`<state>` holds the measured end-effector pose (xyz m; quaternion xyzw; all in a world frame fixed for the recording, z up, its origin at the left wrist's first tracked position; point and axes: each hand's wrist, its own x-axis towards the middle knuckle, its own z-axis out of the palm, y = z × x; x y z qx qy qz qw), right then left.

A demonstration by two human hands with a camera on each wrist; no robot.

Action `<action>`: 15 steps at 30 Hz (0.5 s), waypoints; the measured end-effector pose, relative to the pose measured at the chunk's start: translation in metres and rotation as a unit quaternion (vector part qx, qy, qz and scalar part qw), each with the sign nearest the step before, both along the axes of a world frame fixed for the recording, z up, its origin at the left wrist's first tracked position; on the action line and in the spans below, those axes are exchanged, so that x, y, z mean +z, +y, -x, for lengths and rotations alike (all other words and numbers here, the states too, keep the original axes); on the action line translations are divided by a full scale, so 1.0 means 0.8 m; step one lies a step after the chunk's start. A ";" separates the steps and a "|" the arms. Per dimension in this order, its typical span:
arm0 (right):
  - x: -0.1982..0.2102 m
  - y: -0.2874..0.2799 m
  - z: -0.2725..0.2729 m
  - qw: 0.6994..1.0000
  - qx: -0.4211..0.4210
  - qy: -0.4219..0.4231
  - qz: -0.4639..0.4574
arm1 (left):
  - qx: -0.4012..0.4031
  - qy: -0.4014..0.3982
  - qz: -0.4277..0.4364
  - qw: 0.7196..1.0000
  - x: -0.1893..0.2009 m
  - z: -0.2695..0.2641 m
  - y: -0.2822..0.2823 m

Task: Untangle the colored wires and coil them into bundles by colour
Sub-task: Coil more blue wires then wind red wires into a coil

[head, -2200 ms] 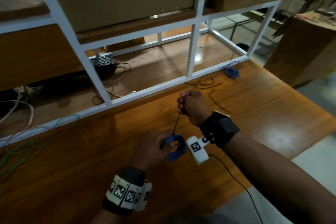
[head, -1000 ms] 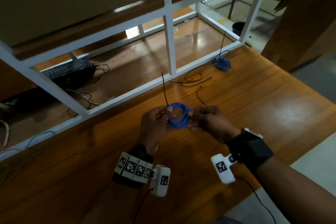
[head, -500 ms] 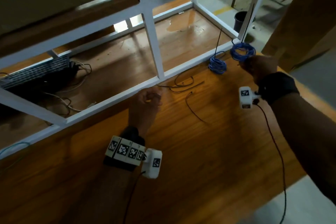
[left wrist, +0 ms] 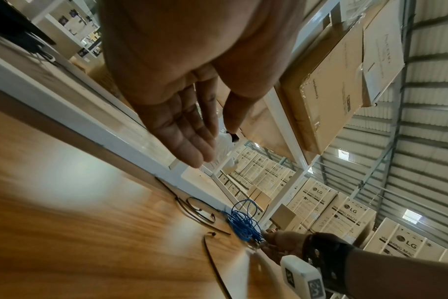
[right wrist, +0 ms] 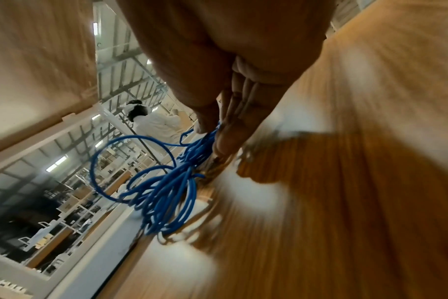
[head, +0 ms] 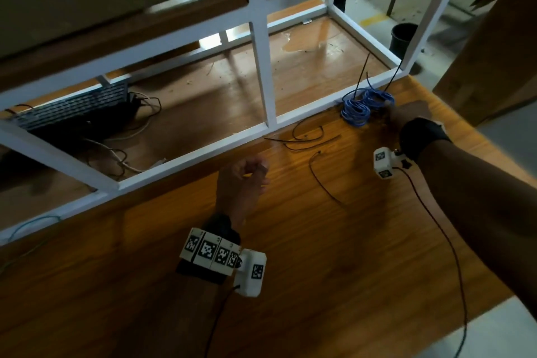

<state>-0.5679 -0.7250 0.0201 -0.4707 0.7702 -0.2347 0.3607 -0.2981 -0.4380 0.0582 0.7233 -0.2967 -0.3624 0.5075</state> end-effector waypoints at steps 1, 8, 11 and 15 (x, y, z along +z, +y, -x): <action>-0.004 0.009 -0.001 1.000 0.014 0.001 0.016 | -0.001 0.000 0.002 1.000 0.004 -0.003 0.005; 0.020 0.202 -0.083 0.962 0.190 -0.185 0.061 | -0.009 -0.030 0.028 0.999 0.024 -0.037 0.080; 0.024 0.303 -0.134 0.916 0.312 -0.242 0.066 | -0.006 -0.087 0.025 0.996 0.023 -0.062 0.143; 0.033 0.413 -0.209 0.859 0.444 -0.246 0.065 | 0.051 -0.114 0.010 0.992 0.027 -0.096 0.244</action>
